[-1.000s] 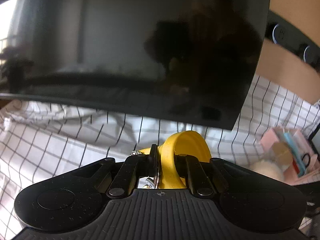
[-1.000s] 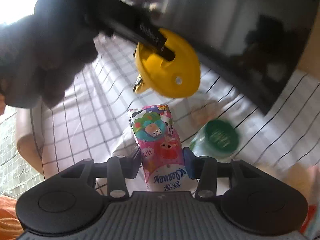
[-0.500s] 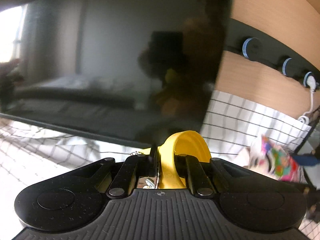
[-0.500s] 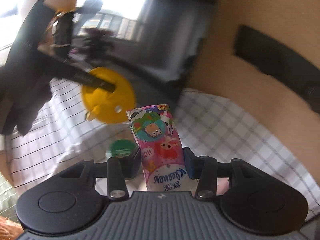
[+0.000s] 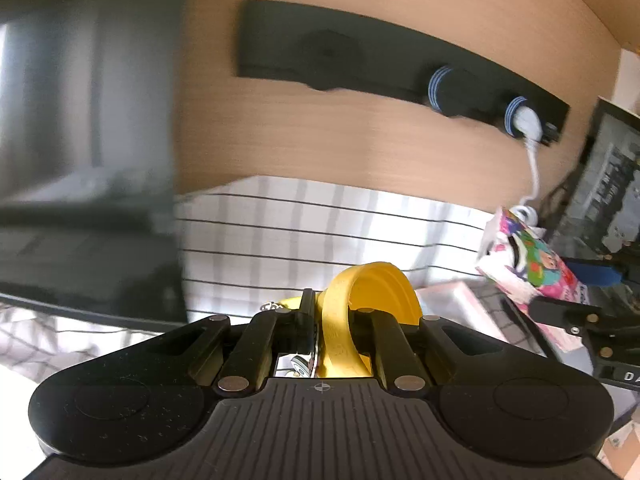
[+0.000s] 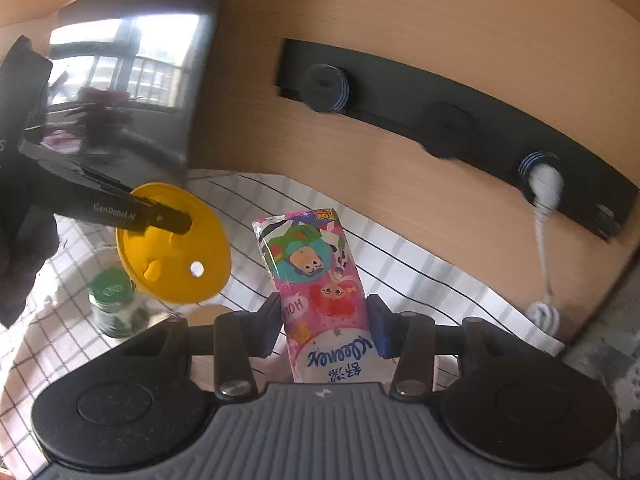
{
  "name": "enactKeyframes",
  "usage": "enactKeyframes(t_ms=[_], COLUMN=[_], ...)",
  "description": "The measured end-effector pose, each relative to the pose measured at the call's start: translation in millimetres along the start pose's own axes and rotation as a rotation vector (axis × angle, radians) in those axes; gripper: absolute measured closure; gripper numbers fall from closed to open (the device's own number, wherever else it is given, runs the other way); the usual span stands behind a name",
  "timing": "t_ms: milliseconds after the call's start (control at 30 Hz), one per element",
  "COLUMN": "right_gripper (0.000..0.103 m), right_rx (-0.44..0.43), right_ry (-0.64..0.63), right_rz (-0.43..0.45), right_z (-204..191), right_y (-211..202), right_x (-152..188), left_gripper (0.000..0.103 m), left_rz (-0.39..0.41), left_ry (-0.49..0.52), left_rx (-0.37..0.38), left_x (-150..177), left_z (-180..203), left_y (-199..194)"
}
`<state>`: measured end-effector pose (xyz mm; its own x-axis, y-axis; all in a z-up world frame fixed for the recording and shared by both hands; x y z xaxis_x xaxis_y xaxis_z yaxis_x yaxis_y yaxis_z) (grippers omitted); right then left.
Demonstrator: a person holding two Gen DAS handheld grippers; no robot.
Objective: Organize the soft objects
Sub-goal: 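Lift the yellow toy and tissue pack with both grippers toward the pink box, then carry the yellow toy and tissue pack with both grippers over the pink box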
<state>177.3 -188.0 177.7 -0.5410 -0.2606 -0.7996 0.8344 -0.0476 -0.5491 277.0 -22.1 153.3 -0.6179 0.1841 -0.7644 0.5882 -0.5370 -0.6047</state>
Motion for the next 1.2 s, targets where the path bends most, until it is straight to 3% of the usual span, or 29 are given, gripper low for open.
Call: enactKeyframes(t_ms=[400,700,767,833,900,1000,1133,1200], right_gripper=[0.058,0.058,0.058,0.058,0.058,0.058,0.058,0.058], right_rx=[0.069,0.057,0.051,0.044,0.040,0.041,0.014,-0.004], right_ry=[0.172,0.302,0.324,0.349,0.364,0.381,0.408,0.428], right_rz=[-0.026,-0.066,-0.081,-0.103,-0.122,-0.143,-0.159,-0.164], right_z=[83.1,106.8,108.1,109.0,110.0,111.5,107.7,105.4], right_y=[4.5,30.7,39.9,48.5,55.4,63.3,76.5,84.2], right_x=[53.0,83.3,90.9,100.0,108.1,117.8,124.5,126.6], left_gripper=[0.092,0.092,0.091,0.084,0.077,0.075,0.074,0.076], left_rz=[-0.112,-0.143,-0.203,-0.320,-0.354,-0.318,-0.290,-0.297], left_ry=[0.028,0.058,0.048,0.056,0.058,0.103,0.087,0.082], left_rx=[0.120,0.090,0.107,0.147,0.159,0.087,-0.009,-0.012], left_x=[28.5,38.9,50.9,73.2,87.5,88.0,73.6,70.4], left_z=[100.0,129.5,131.9,134.8,134.4,128.8,113.3,107.9], left_y=[70.9,138.8,164.5,191.0,203.3,205.1,202.3,195.9])
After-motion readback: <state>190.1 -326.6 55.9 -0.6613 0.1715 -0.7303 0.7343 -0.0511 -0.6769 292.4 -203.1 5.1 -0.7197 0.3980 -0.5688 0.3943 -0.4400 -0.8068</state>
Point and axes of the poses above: each gripper's, at about its wrist camera, not at the fingertips, and y roughly the way its jaws point, z to its right, x to its underside, the point moved 9 cm from there along y, roughly the way its jaws point, and after that the axes turned 6 degrees about -y, right-handed, at the moved point
